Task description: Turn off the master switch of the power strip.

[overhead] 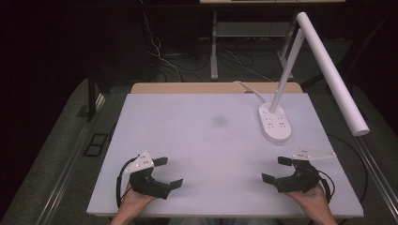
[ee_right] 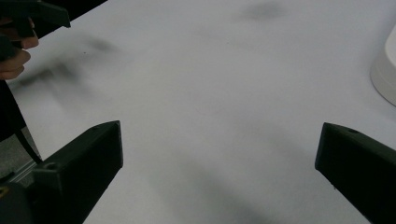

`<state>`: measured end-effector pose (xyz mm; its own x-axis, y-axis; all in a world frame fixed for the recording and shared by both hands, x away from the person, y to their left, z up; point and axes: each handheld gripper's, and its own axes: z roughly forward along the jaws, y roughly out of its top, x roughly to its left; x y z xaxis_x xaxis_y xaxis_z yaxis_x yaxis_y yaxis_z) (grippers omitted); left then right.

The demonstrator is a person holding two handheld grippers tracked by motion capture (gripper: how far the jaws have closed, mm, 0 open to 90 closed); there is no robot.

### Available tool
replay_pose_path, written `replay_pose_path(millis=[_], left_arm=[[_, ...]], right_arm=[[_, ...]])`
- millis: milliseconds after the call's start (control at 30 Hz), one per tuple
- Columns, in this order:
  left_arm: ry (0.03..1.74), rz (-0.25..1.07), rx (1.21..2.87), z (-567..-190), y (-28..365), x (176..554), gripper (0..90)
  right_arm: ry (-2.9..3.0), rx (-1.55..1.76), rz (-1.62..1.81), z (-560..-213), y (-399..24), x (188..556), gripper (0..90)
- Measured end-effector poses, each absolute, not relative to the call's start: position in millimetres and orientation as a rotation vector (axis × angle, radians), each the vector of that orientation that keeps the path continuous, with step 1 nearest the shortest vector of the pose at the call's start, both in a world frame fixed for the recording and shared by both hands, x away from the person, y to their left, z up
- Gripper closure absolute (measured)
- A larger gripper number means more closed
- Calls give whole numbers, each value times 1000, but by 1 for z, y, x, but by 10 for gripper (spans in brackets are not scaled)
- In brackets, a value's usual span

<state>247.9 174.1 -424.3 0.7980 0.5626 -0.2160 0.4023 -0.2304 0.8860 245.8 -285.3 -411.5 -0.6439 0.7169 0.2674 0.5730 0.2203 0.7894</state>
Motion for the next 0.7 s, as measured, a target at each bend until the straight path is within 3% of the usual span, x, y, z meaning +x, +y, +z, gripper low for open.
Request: replay_pose_path(millis=[700], left_arm=[[728,159,1872,-427,173,252,0]], right_arm=[[2376,1246,1340,-404,-281,251,2]])
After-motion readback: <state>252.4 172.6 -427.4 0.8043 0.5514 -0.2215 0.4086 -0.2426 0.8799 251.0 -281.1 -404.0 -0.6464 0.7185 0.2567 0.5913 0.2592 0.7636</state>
